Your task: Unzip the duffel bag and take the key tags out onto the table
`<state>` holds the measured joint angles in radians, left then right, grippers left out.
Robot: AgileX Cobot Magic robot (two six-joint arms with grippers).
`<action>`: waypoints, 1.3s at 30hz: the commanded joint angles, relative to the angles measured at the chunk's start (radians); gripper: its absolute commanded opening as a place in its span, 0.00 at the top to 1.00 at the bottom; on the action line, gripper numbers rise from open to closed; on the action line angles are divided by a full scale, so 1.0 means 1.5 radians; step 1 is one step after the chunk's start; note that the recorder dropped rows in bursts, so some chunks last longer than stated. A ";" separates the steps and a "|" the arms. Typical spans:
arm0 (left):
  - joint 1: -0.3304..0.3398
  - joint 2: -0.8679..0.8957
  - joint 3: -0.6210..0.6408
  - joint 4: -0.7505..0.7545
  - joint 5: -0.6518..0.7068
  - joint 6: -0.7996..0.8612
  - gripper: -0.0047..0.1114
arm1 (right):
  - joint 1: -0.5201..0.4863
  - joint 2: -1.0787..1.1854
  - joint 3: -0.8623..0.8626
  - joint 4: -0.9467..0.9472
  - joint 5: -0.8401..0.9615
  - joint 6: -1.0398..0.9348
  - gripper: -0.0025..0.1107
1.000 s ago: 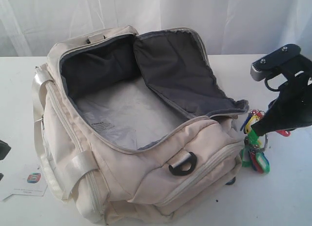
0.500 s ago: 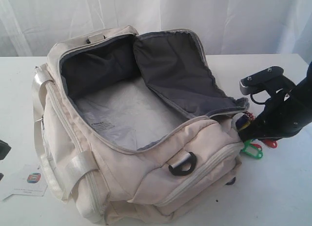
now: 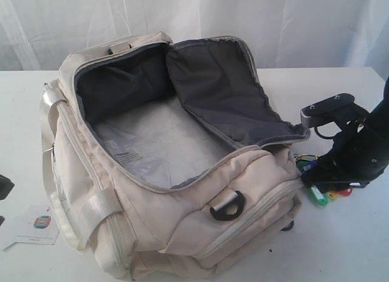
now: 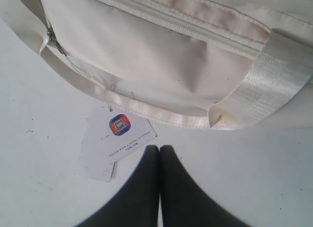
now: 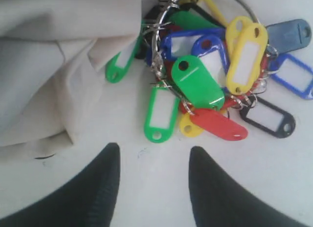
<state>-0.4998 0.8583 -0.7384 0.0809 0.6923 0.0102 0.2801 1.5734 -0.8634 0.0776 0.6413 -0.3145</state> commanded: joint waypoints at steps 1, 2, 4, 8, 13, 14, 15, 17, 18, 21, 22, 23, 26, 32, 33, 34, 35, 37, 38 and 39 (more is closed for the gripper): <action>-0.001 -0.006 0.003 -0.008 0.002 -0.007 0.96 | -0.001 -0.085 -0.002 0.001 0.006 0.003 0.60; -0.001 -0.006 0.003 -0.008 0.002 -0.007 0.96 | -0.001 -0.119 -0.002 0.001 0.003 0.006 0.60; -0.001 -0.006 0.003 -0.008 0.002 -0.007 0.96 | -0.001 -0.172 -0.002 0.017 0.005 0.006 0.61; -0.001 -0.006 0.003 -0.008 0.002 -0.007 0.96 | -0.001 -0.288 -0.002 0.113 0.019 -0.068 0.98; -0.001 -0.006 0.003 -0.008 -0.001 -0.007 0.96 | -0.001 -0.391 0.001 0.155 0.053 -0.090 0.98; -0.001 -0.006 0.003 -0.003 0.001 -0.007 0.96 | -0.001 -0.402 0.002 0.163 0.060 -0.090 0.98; -0.001 -0.006 0.004 0.006 0.005 -0.015 0.96 | -0.001 -0.416 0.005 0.173 0.068 -0.090 0.98; -0.001 -0.015 0.004 0.011 0.010 -0.073 0.96 | -0.001 -0.444 0.014 0.192 0.076 -0.098 0.98; -0.001 -0.023 0.004 0.011 0.010 -0.092 0.96 | -0.001 -0.461 0.019 0.209 0.081 -0.118 0.98; -0.001 -0.067 0.004 -0.008 0.003 -0.100 0.96 | -0.001 -0.509 0.032 0.249 0.086 -0.150 0.98; -0.001 -0.087 0.003 -0.018 0.002 -0.100 0.96 | -0.001 -0.526 0.036 0.249 0.086 -0.149 0.98; -0.001 -0.106 0.000 -0.026 0.004 -0.100 0.96 | -0.001 -0.541 0.038 0.251 0.082 -0.149 0.98; -0.001 -0.168 -0.007 -0.037 0.019 -0.100 0.96 | -0.001 -0.572 0.053 0.254 0.073 -0.149 0.98; -0.001 -0.246 -0.009 -0.033 0.024 -0.097 0.96 | -0.001 -0.588 0.070 0.253 0.071 -0.149 0.98; -0.001 -0.251 -0.009 -0.033 0.024 -0.097 0.96 | -0.001 -0.588 0.070 0.251 0.071 -0.149 0.98; -0.001 -0.255 -0.009 -0.033 0.024 -0.097 0.96 | -0.001 -0.588 0.070 0.251 0.071 -0.149 0.98; -0.001 -0.255 -0.009 -0.033 0.023 -0.097 0.96 | -0.001 -0.588 0.070 0.251 0.071 -0.149 0.98; -0.001 -0.255 -0.009 -0.033 0.022 -0.097 0.96 | -0.001 -0.588 0.070 0.251 0.071 -0.149 0.98; -0.001 -0.255 -0.009 -0.033 0.022 -0.097 0.96 | -0.001 -0.588 0.070 0.251 0.071 -0.149 0.98; -0.001 -0.255 -0.009 -0.033 0.022 -0.097 0.96 | -0.001 -0.588 0.070 0.251 0.071 -0.149 0.98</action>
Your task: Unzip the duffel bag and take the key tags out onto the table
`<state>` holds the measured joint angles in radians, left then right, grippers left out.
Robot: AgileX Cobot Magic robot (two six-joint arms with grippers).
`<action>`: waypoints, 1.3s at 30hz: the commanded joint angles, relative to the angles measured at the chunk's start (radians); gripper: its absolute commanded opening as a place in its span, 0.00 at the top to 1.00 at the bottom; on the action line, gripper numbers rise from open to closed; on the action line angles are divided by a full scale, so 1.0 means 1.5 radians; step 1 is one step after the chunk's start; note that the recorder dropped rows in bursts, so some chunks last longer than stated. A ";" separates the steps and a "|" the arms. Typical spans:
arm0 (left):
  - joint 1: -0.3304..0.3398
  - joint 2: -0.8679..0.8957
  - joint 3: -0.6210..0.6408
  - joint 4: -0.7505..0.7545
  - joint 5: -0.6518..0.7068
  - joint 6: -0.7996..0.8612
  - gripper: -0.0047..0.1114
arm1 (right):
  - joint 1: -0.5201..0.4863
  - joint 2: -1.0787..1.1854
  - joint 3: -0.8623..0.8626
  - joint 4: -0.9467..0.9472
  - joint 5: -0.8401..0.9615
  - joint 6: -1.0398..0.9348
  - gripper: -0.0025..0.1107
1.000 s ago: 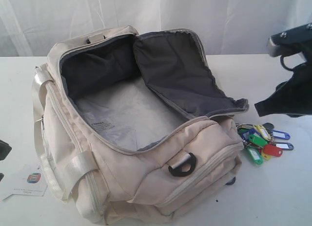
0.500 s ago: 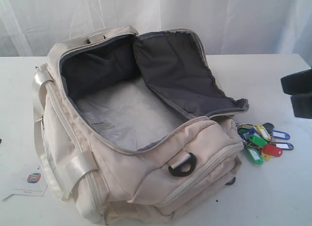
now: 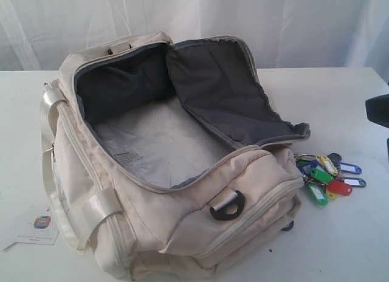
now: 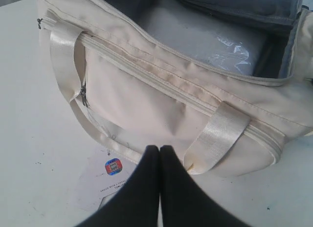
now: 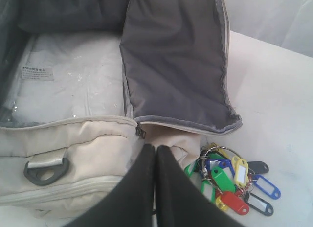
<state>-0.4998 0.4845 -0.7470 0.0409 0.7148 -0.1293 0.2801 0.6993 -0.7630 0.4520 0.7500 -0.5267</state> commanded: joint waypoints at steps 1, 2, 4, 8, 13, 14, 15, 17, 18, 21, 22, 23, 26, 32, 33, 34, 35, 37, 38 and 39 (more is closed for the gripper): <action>-0.001 -0.005 -0.003 -0.007 0.007 -0.004 0.96 | -0.001 -0.005 0.003 0.002 -0.002 -0.007 0.98; -0.001 -0.005 -0.003 -0.007 0.007 -0.004 0.96 | -0.001 -0.005 0.003 0.002 -0.002 -0.007 0.98; -0.001 -0.005 -0.003 -0.007 0.007 -0.004 0.96 | -0.001 -0.005 0.003 0.002 -0.002 -0.007 0.98; -0.001 -0.005 -0.003 -0.007 0.007 -0.004 0.96 | -0.001 -0.005 0.003 0.002 -0.002 -0.007 0.98; -0.001 -0.005 -0.003 -0.007 0.007 -0.004 0.96 | -0.001 -0.005 0.003 0.002 -0.002 -0.007 0.98; -0.001 -0.005 -0.003 -0.007 0.007 -0.004 0.96 | -0.001 -0.005 0.003 0.002 -0.002 -0.007 0.98; -0.001 -0.005 -0.003 -0.007 0.007 -0.004 0.96 | -0.001 -0.005 0.003 0.002 -0.002 -0.007 0.98; 0.000 -0.005 -0.003 -0.005 0.008 -0.004 0.96 | -0.001 -0.005 0.003 0.002 -0.002 -0.007 0.98; 0.009 -0.005 -0.003 -0.007 0.008 -0.004 0.96 | -0.001 -0.005 0.003 0.002 -0.002 -0.007 0.98; 0.057 -0.005 -0.003 -0.009 0.003 -0.004 0.96 | -0.001 -0.005 0.003 0.002 -0.002 -0.007 0.98; 0.081 -0.005 -0.003 -0.007 0.001 -0.004 0.96 | -0.001 -0.005 0.003 0.002 -0.002 -0.007 0.98; 0.107 -0.008 -0.003 -0.007 0.001 -0.004 0.96 | -0.001 -0.005 0.003 0.002 -0.002 -0.007 0.98; 0.175 -0.031 0.008 -0.007 -0.005 -0.005 0.96 | -0.001 -0.005 0.003 0.002 -0.002 -0.007 0.98; 0.276 -0.122 0.082 -0.007 -0.112 -0.005 0.96 | -0.001 -0.005 0.003 0.002 -0.002 -0.007 0.98; 0.290 -0.142 0.104 -0.007 -0.143 -0.004 0.96 | -0.001 -0.005 0.003 0.002 -0.002 -0.007 0.98; 0.298 -0.155 0.128 -0.009 -0.174 -0.004 0.96 | -0.001 -0.005 0.003 0.002 -0.002 -0.007 0.98; 0.305 -0.171 0.148 -0.010 -0.194 -0.007 0.96 | -0.001 -0.005 0.003 0.002 -0.002 -0.007 0.98; 0.309 -0.198 0.199 -0.019 -0.234 -0.016 0.96 | -0.001 -0.005 0.003 0.002 -0.002 -0.007 0.98; 0.309 -0.210 0.224 -0.027 -0.251 -0.022 0.96 | -0.001 -0.005 0.003 0.002 -0.002 -0.007 0.98; 0.309 -0.221 0.248 -0.037 -0.265 -0.027 0.96 | -0.001 -0.005 0.003 0.002 -0.002 -0.007 0.98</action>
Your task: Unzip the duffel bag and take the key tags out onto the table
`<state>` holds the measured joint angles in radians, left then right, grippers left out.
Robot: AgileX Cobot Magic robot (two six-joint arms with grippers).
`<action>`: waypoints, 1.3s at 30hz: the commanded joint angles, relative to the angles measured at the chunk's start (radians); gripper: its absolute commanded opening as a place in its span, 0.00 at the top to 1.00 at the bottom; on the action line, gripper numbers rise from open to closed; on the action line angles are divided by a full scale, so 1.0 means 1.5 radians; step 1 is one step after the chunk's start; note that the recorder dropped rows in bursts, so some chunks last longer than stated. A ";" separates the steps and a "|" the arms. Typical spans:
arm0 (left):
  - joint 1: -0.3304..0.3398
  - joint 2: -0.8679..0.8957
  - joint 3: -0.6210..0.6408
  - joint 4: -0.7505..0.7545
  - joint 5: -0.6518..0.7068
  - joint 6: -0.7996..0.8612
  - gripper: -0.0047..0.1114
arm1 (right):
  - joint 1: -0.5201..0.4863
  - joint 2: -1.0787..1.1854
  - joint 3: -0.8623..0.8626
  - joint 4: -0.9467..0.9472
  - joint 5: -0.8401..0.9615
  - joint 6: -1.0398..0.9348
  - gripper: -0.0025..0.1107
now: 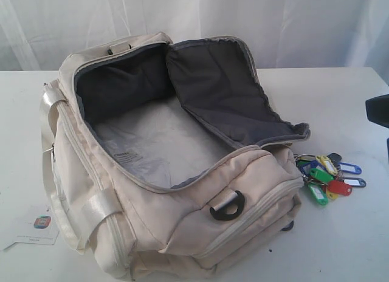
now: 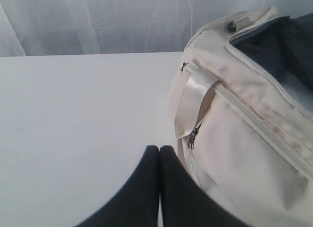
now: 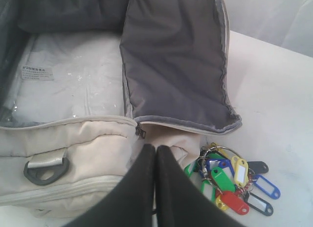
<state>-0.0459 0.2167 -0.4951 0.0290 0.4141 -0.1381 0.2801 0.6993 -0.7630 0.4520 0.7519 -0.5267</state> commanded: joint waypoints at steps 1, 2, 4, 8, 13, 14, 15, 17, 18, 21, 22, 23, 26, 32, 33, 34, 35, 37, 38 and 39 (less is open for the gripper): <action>0.006 -0.051 0.098 -0.038 -0.073 -0.026 0.96 | -0.001 -0.005 0.003 0.002 -0.003 -0.007 0.98; 0.006 -0.060 0.118 -0.047 -0.083 -0.034 0.96 | -0.001 -0.005 0.003 0.002 -0.003 -0.007 0.98; 0.006 -0.074 0.151 -0.061 -0.104 -0.050 0.96 | -0.001 -0.005 0.003 0.002 -0.003 -0.007 0.98; 0.006 -0.083 0.175 -0.079 -0.115 -0.050 0.96 | -0.001 -0.005 0.003 0.002 -0.003 -0.007 0.98; 0.006 -0.083 0.177 -0.079 -0.121 -0.045 0.96 | -0.001 -0.005 0.003 0.002 -0.003 -0.007 0.98; 0.006 -0.083 0.177 -0.079 -0.121 -0.045 0.96 | -0.001 -0.005 0.003 0.002 -0.003 -0.007 0.98; 0.006 -0.083 0.178 -0.079 -0.120 -0.045 0.96 | -0.001 -0.005 0.003 0.002 -0.003 -0.007 0.98; 0.006 -0.086 0.185 -0.081 -0.126 -0.045 0.96 | -0.001 -0.005 0.003 0.002 -0.003 -0.007 0.98; 0.006 -0.090 0.191 -0.081 -0.131 -0.043 0.96 | -0.001 -0.005 0.003 0.002 -0.003 -0.007 0.98; 0.006 -0.106 0.225 -0.089 -0.165 -0.002 0.96 | -0.001 -0.005 0.003 0.002 -0.003 -0.007 0.98; 0.006 -0.113 0.242 -0.089 -0.181 0.006 0.96 | -0.001 -0.005 0.003 0.002 -0.003 -0.007 0.98; 0.006 -0.118 0.256 -0.089 -0.194 0.006 0.96 | -0.001 -0.005 0.003 0.002 -0.003 -0.007 0.98; 0.006 -0.144 0.326 -0.111 -0.236 0.006 0.96 | -0.001 -0.005 0.003 0.002 -0.003 -0.007 0.98; 0.009 -0.144 0.330 -0.118 -0.126 0.169 0.96 | -0.001 -0.005 0.003 0.001 -0.004 -0.007 0.98; 0.009 -0.144 0.330 -0.118 -0.126 0.180 0.96 | -0.001 -0.005 0.003 0.001 -0.004 -0.007 0.98; 0.009 -0.144 0.330 -0.118 -0.126 0.180 0.96 | -0.001 -0.005 0.003 0.001 -0.004 -0.007 0.98; 0.009 -0.144 0.330 -0.119 -0.126 0.171 0.96 | -0.001 -0.005 0.003 0.001 -0.004 -0.007 0.98; 0.009 -0.144 0.330 -0.119 -0.126 0.142 0.96 | -0.001 -0.005 0.003 0.001 -0.004 -0.007 0.98; 0.009 -0.144 0.330 -0.119 -0.126 0.127 0.96 | -0.001 -0.005 0.003 0.001 -0.004 -0.007 0.98; 0.009 -0.144 0.330 -0.119 -0.123 0.114 0.96 | -0.001 -0.005 0.003 0.001 -0.004 -0.007 0.98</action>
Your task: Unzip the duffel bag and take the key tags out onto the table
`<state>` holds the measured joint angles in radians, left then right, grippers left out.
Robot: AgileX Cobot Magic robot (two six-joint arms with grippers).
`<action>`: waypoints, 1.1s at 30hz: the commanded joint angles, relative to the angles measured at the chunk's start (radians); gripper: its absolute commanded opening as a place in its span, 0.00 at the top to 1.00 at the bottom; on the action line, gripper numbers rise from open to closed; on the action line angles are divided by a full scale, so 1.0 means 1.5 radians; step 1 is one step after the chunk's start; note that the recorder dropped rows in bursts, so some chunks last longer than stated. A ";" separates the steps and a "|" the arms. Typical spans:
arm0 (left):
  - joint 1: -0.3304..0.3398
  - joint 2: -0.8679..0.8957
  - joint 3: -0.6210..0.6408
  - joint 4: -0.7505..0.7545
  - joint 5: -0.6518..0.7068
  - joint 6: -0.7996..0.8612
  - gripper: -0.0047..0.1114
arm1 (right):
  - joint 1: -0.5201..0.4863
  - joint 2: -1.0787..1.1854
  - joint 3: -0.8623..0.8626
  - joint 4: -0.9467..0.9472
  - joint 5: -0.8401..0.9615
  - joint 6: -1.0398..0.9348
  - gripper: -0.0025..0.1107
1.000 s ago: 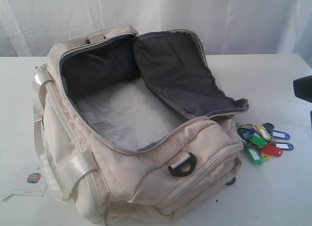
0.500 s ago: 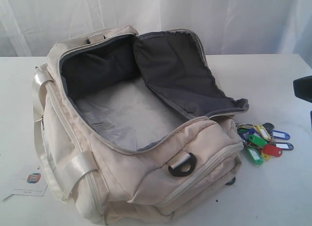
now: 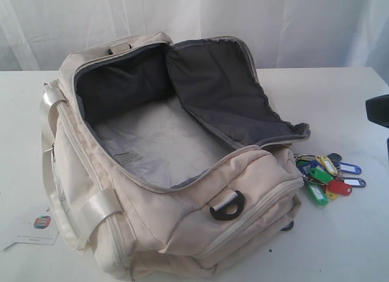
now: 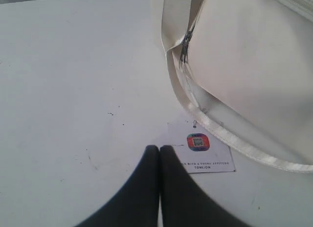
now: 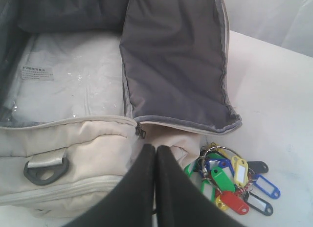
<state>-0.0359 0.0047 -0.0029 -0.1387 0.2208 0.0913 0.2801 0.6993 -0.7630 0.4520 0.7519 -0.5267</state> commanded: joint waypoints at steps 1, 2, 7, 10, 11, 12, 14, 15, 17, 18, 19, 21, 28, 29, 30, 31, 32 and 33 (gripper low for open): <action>0.002 -0.003 0.002 -0.007 0.006 -0.042 0.96 | -0.001 -0.005 0.003 0.001 -0.004 -0.007 0.98; 0.002 -0.003 0.002 -0.007 0.006 -0.044 0.96 | -0.001 -0.005 0.003 0.001 -0.004 -0.007 0.98; 0.002 -0.003 0.002 -0.009 0.005 -0.045 0.96 | -0.001 -0.005 0.003 0.001 -0.004 -0.007 0.98; 0.002 -0.003 0.002 -0.009 0.005 -0.045 0.96 | -0.001 -0.005 0.003 0.001 -0.004 -0.007 0.98; 0.002 -0.003 0.002 -0.009 0.005 -0.045 0.96 | -0.001 -0.005 0.003 0.001 -0.004 -0.007 0.98; 0.002 -0.003 0.002 -0.009 0.005 -0.045 0.96 | -0.001 -0.005 0.003 0.001 -0.004 -0.007 0.98; 0.002 -0.003 0.002 -0.009 0.005 -0.043 0.96 | -0.001 -0.005 0.003 0.001 -0.004 -0.007 0.98; 0.002 -0.003 0.002 -0.009 0.005 -0.043 0.96 | -0.001 -0.005 0.003 0.001 -0.004 -0.007 0.98; 0.002 -0.003 0.002 -0.009 0.005 -0.043 0.96 | -0.001 -0.005 0.003 0.001 -0.004 -0.007 0.98; 0.002 -0.003 0.002 -0.009 0.005 -0.043 0.96 | -0.001 -0.005 0.003 0.001 -0.004 -0.007 0.98; 0.002 -0.003 0.002 -0.009 0.005 -0.043 0.96 | -0.001 -0.005 0.003 0.001 -0.004 -0.007 0.98; 0.002 -0.003 0.002 -0.009 0.005 -0.043 0.96 | -0.001 -0.005 0.003 0.001 -0.004 -0.007 0.98; 0.002 -0.003 0.002 -0.009 0.005 -0.043 0.96 | 0.007 -0.005 0.003 -0.001 -0.003 -0.007 0.98; 0.002 -0.003 0.002 -0.009 0.005 -0.043 0.96 | 0.007 -0.005 0.003 -0.001 -0.003 -0.007 0.98; 0.002 -0.003 0.002 -0.009 0.005 -0.043 0.96 | 0.007 -0.005 0.003 -0.001 -0.003 -0.007 0.98; 0.002 -0.003 0.002 -0.009 0.005 -0.043 0.96 | 0.007 -0.005 0.003 -0.001 -0.003 -0.007 0.98; 0.002 -0.003 0.002 -0.009 0.005 -0.043 0.96 | 0.007 -0.005 0.003 -0.001 -0.003 -0.007 0.98; 0.002 -0.003 0.002 -0.009 0.005 -0.043 0.96 | 0.007 -0.005 0.003 -0.001 -0.003 -0.007 0.98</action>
<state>-0.0359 0.0047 -0.0029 -0.1387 0.2285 0.0292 0.2892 0.6993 -0.7630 0.4502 0.7519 -0.5267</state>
